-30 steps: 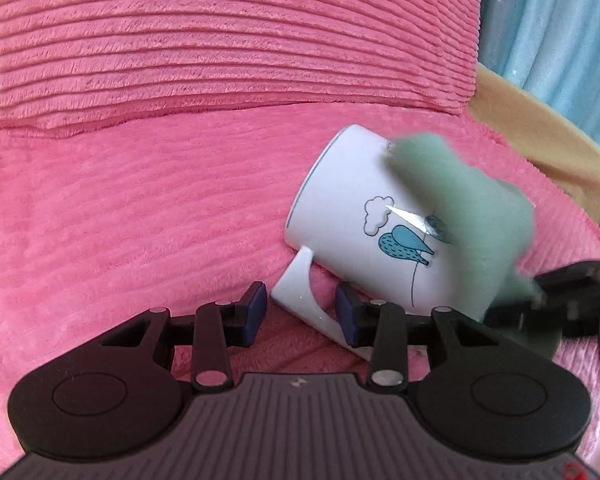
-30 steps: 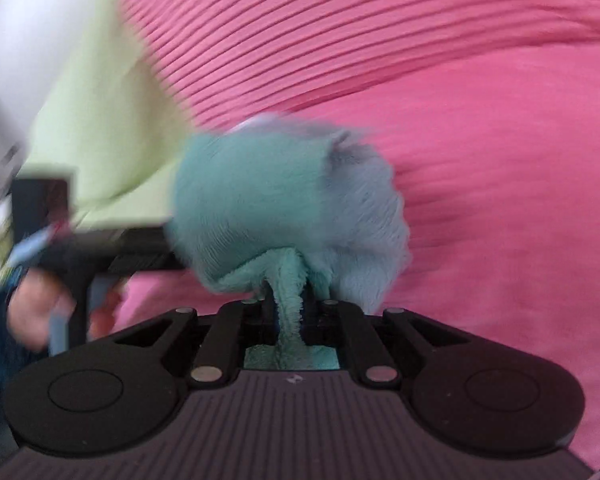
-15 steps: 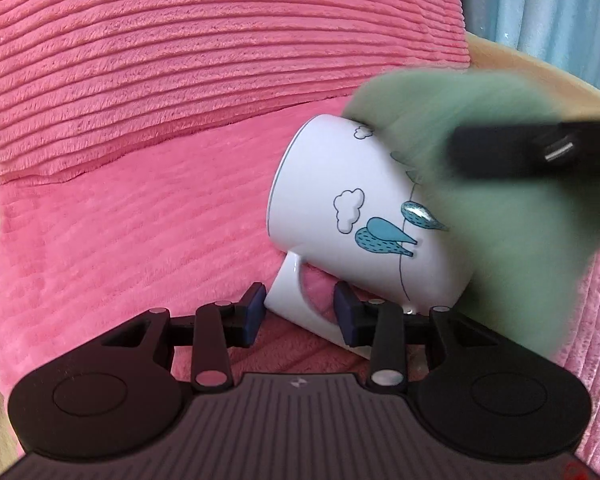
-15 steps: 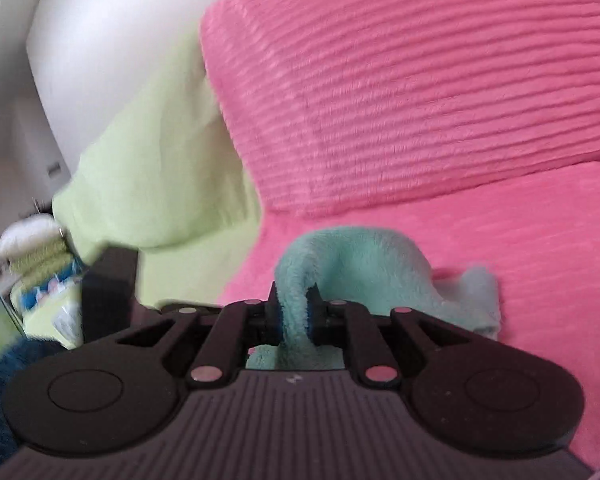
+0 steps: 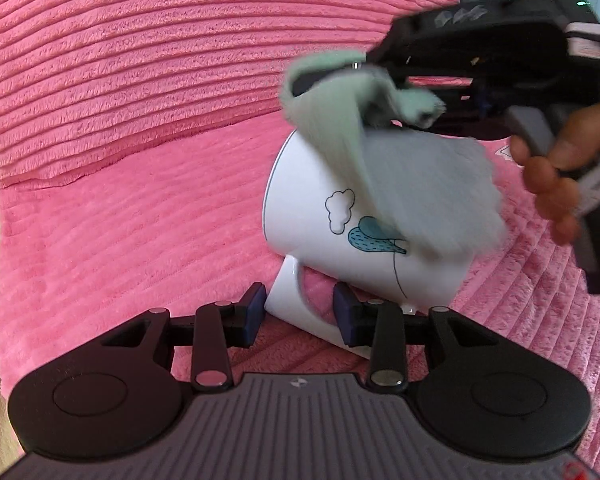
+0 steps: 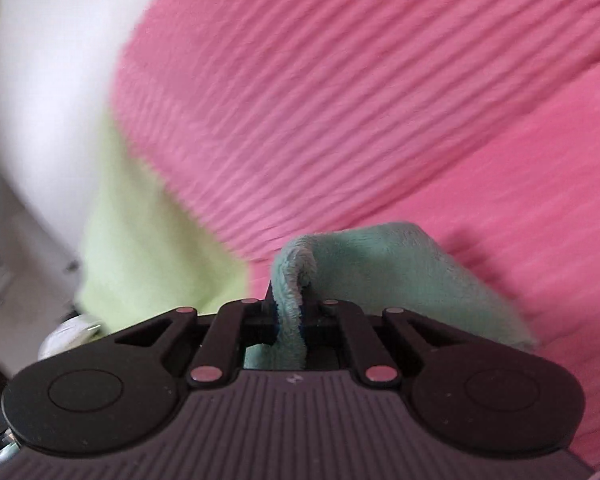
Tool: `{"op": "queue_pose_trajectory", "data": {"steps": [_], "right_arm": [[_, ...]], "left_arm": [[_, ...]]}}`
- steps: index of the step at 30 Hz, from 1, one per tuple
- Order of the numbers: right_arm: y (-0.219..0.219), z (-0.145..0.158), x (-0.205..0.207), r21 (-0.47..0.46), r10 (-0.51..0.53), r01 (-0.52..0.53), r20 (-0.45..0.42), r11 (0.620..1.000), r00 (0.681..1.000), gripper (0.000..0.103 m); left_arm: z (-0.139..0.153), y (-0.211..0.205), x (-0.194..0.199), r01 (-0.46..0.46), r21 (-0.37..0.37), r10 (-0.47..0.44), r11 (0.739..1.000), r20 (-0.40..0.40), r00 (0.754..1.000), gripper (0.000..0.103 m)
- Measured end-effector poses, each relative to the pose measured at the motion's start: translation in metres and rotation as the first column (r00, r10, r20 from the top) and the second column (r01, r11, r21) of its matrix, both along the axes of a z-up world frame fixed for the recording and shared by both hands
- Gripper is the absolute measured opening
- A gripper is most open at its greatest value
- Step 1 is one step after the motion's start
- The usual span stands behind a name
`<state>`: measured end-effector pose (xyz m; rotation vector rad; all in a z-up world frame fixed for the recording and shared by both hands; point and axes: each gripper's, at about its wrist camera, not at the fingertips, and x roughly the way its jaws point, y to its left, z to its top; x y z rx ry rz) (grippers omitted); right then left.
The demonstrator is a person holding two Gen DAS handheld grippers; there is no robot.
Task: Clean container
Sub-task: 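Hold the mug sideways with the left gripper while the right gripper wipes its bottom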
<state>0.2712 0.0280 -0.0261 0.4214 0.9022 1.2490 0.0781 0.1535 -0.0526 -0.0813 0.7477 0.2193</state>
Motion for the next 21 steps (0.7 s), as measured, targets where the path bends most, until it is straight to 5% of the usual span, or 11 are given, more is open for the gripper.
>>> {"op": "queue_pose_trajectory", "data": {"steps": [8, 17, 21], "right_arm": [[-0.038, -0.03, -0.015, -0.14, -0.123, 0.123, 0.008, 0.982, 0.992, 0.007], [-0.081, 0.006, -0.09, -0.4, -0.035, 0.18, 0.344, 0.899, 0.938, 0.008], [-0.094, 0.022, -0.128, -0.322, 0.033, 0.095, 0.372, 0.942, 0.928, 0.009]], "left_arm": [[-0.002, -0.006, 0.001, 0.019, 0.045, -0.019, 0.999, -0.009, 1.0, 0.042], [0.0, -0.001, 0.001, -0.002, 0.006, 0.002, 1.0, -0.008, 1.0, 0.042], [0.001, -0.001, 0.001, -0.007, -0.004, 0.007, 1.0, -0.01, 1.0, 0.042]]}}
